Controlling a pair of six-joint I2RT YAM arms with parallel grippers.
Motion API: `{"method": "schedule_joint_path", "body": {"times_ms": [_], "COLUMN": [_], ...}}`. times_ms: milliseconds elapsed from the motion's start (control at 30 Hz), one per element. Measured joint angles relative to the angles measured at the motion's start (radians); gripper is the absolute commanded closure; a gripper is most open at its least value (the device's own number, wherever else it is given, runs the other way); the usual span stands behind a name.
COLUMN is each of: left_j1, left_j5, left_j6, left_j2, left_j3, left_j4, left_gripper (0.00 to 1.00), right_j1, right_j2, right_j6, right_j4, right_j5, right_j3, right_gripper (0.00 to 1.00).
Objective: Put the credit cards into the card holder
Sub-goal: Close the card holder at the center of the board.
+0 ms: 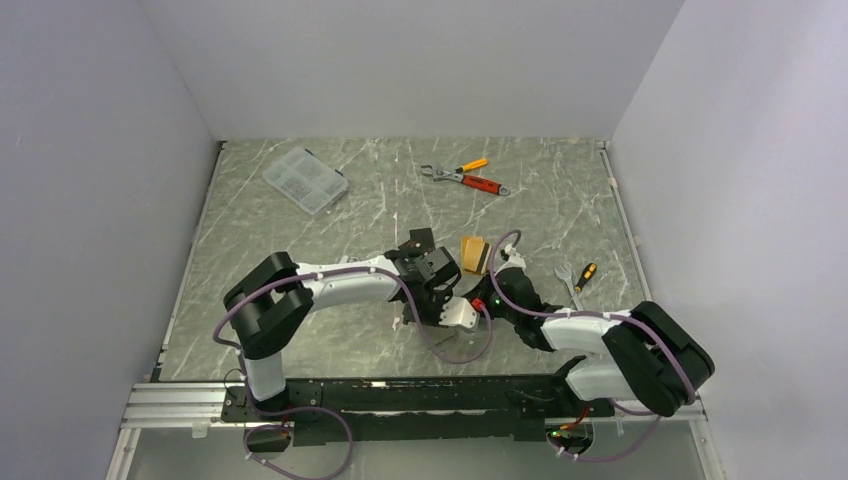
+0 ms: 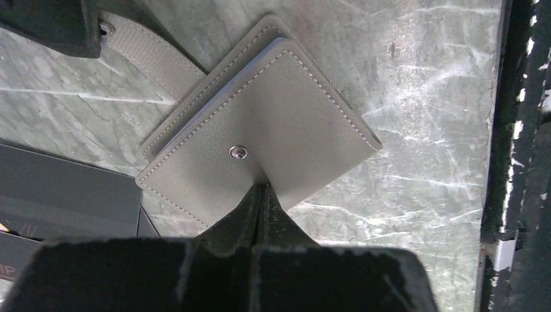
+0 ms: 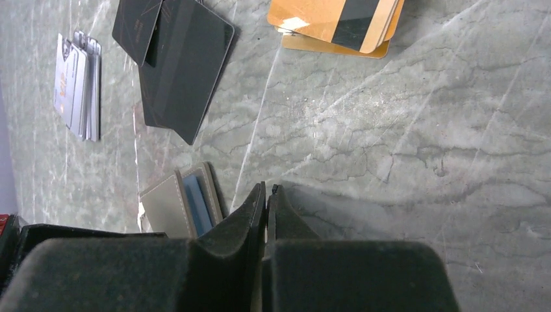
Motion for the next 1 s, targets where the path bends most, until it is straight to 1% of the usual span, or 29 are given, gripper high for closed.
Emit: {"method": "schedule_joint_path", "body": {"times_ms": [133,267,367,433,500,533,600,667,700,833,933,1000], "left_j1": [-0.012,-0.027,-0.034,-0.035,-0.036,-0.036,-0.036,-0.034,-0.031,0.008,0.064,0.103], "left_j5": [-0.023,-0.051,-0.068,-0.074,-0.078,-0.078,-0.077,-0.074,-0.069,-0.022,0.014,0.038], "left_j6": [0.043,0.108,0.159,0.188,0.209,0.216,0.223,0.223,0.223,0.198,0.164,0.139], "left_j2": [-0.025,-0.038,-0.036,-0.033,-0.029,-0.029,-0.027,-0.026,-0.026,-0.02,-0.017,-0.018], "left_j3": [-0.038,-0.063,-0.068,-0.068,-0.068,-0.068,-0.066,-0.063,-0.06,-0.029,0.019,0.06], "left_j4": [0.038,0.078,0.109,0.124,0.135,0.138,0.14,0.137,0.134,0.1,0.051,0.02], "left_gripper": [1.0,1.0,1.0,1.0,1.0,1.0,1.0,0.99,0.99,0.95,0.9,0.88], "right_j1": [-0.012,-0.013,-0.012,-0.012,-0.012,-0.012,-0.012,-0.013,-0.013,-0.014,-0.023,-0.029], "right_j2": [-0.049,-0.22,-0.359,-0.415,-0.435,-0.437,-0.429,-0.408,-0.393,-0.358,-0.359,-0.36], "right_j6": [0.011,0.029,0.033,0.033,0.032,0.032,0.032,0.032,0.031,0.025,0.022,0.019], "right_j4": [-0.016,-0.082,-0.178,-0.228,-0.265,-0.282,-0.311,-0.332,-0.341,-0.356,-0.358,-0.365], "right_j5": [-0.036,-0.068,-0.082,-0.092,-0.097,-0.098,-0.099,-0.102,-0.107,-0.134,-0.155,-0.164], "right_j3": [-0.021,-0.091,-0.114,-0.115,-0.114,-0.114,-0.113,-0.103,-0.095,-0.061,-0.037,-0.023], "right_gripper": [1.0,1.0,1.0,1.0,1.0,0.98,0.85,0.76,0.74,0.72,0.69,0.68]}}
